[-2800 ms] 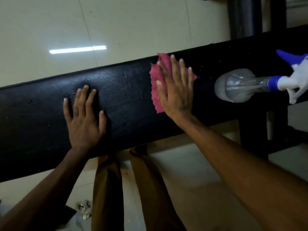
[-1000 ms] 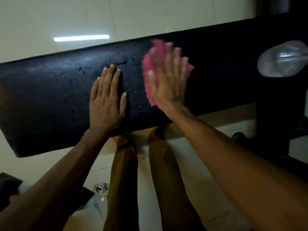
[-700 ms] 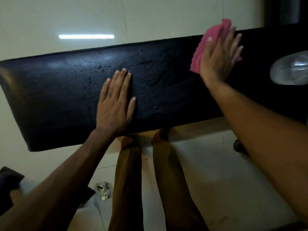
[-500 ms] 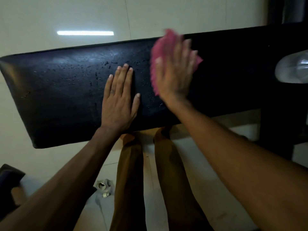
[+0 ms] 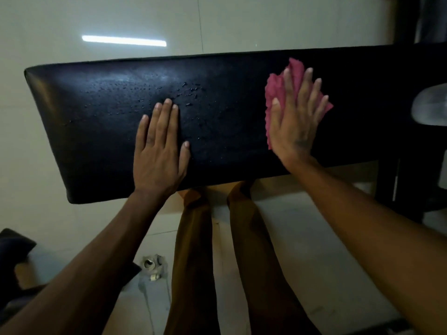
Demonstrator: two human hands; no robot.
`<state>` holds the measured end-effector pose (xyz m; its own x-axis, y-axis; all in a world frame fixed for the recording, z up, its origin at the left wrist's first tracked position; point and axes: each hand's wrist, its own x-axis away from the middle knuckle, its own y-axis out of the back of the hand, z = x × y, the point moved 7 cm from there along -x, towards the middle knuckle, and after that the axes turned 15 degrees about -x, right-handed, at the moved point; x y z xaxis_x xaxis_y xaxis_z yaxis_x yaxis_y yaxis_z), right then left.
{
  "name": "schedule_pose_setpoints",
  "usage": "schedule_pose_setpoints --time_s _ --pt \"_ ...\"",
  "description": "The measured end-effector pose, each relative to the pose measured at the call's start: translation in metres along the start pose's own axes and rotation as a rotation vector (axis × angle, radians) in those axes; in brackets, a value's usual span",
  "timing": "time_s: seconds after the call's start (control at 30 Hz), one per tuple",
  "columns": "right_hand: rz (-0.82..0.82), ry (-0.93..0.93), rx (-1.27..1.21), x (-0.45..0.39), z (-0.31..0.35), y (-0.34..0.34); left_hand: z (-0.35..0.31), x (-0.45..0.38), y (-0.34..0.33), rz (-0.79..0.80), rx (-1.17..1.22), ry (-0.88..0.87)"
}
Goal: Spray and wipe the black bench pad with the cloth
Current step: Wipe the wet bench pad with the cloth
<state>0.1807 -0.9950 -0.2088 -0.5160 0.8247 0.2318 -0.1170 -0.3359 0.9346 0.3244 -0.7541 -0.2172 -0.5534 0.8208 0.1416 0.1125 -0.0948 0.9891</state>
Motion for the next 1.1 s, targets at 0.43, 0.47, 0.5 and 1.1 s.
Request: schedule_pose_setpoints --time_s 0.43,0.47,0.5,1.1 --pt "0.124 0.381 0.032 0.079 -0.051 -0.008 -0.014 -0.003 0.008 0.02 0.023 -0.002" --pt "0.059 0.266 0.0 0.06 -0.074 0.01 -0.023 -0.005 0.01 0.011 0.037 -0.017" --pt "-0.005 0.141 -0.062 0.041 -0.09 0.024 -0.033 -0.006 0.011 -0.001 0.052 -0.037" --pt "-0.108 -0.111 -0.11 -0.04 -0.176 0.067 -0.203 -0.061 0.004 0.084 -0.027 -0.181"
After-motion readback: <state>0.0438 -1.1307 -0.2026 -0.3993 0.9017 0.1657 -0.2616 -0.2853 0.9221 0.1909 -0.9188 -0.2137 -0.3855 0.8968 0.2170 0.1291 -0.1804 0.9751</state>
